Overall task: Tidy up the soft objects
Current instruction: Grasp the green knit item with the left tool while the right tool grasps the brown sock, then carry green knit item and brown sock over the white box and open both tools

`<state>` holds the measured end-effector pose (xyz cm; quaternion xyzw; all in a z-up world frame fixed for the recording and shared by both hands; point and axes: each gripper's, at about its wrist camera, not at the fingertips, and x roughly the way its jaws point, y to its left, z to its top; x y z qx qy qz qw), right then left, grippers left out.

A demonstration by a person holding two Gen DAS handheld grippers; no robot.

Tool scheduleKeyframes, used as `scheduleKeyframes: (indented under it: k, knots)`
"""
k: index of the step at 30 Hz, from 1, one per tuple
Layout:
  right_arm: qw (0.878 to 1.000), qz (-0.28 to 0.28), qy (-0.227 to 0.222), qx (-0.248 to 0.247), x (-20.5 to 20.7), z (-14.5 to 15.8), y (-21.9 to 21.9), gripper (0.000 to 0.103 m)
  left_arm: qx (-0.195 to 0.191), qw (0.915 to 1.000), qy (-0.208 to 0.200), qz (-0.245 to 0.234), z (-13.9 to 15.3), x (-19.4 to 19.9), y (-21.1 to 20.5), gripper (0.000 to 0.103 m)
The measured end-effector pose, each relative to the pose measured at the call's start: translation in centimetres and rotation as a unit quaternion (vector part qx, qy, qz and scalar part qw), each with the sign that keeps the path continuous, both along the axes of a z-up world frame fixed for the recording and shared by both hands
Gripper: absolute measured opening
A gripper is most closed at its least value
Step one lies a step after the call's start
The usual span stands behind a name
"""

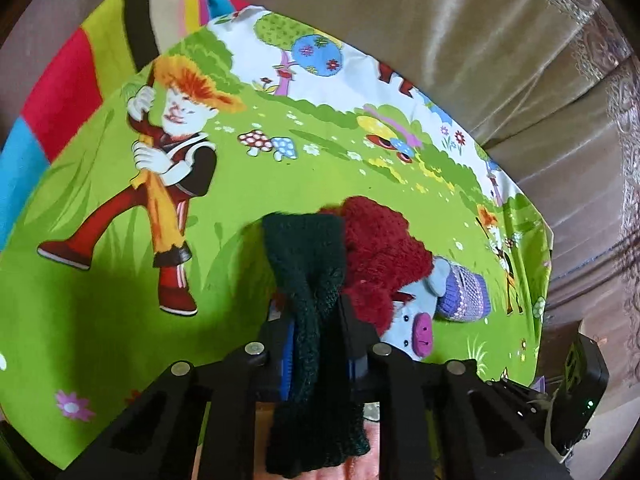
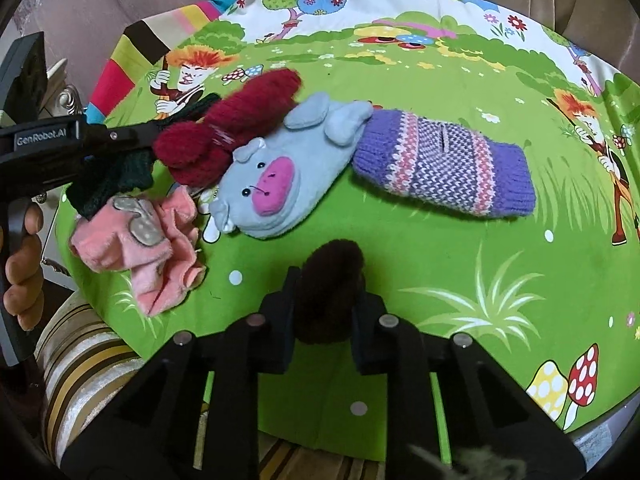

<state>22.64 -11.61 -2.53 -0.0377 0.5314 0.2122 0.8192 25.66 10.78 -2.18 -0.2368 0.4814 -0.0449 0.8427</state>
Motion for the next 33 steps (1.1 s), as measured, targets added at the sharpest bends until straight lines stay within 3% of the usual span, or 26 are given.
scheduleKeyframes:
  k: [6, 15, 22, 33]
  knots:
    - [0.999, 0.003, -0.034, 0.002, -0.9, 1.5, 0.1, 0.025, 0.014, 0.9993, -0.026, 0.025, 1.4, -1.1, 1.0, 0.019]
    - [0.998, -0.005, -0.063, 0.004, -2.3, 3.3, -1.0, 0.025, -0.006, 0.9974, -0.063, 0.034, 4.0, -3.9, 0.3, 0.018]
    - [0.996, -0.023, -0.085, 0.01, -4.1, 5.1, -3.3, 0.025, -0.027, 0.9957, -0.087, 0.018, 5.7, -6.8, -2.8, 0.018]
    - [0.992, -0.065, -0.103, 0.02, -8.0, 7.1, -8.5, 0.025, -0.031, 0.9959, -0.079, -0.031, 5.2, -10.3, -10.3, 0.018]
